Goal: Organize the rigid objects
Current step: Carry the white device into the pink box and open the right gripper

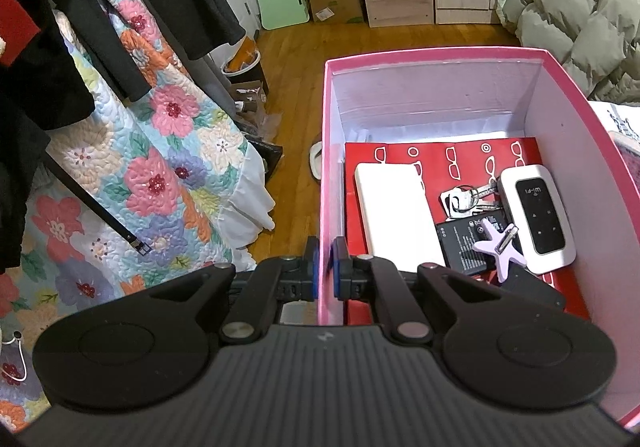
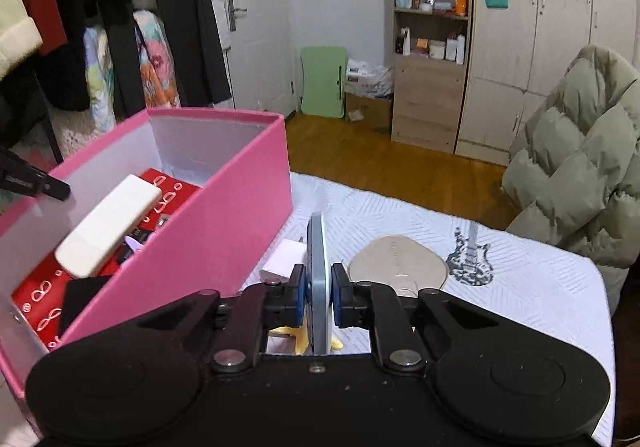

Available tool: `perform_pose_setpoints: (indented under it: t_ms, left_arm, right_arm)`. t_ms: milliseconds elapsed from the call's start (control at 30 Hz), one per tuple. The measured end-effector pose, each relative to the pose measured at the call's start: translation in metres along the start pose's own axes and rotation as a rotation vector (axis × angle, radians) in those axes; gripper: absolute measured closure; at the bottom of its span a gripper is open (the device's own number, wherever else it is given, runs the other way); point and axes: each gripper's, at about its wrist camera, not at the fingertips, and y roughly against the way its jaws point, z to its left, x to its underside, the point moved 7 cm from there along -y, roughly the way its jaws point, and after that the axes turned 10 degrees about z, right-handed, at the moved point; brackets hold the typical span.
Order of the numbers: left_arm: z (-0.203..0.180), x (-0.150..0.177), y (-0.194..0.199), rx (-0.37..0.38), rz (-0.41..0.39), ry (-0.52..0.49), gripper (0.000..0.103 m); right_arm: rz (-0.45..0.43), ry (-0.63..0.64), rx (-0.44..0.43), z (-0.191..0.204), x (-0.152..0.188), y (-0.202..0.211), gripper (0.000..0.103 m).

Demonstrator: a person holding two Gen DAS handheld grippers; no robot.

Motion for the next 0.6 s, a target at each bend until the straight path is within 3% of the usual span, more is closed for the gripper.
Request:
perform_pose_setpoints:
  t_ms: [400,600]
  left_arm:
    - [-0.002,0.0,0.001,0.002,-0.006,-0.01,0.098]
    - [-0.001,0.0,0.001,0.013,-0.01,-0.01,0.098]
  right_arm:
    - [-0.133,-0.037,-0.004,0.007,-0.019,0.058,0.087]
    - [-0.232,-0.017,-0.091,0.027,-0.046,0.095,0.087]
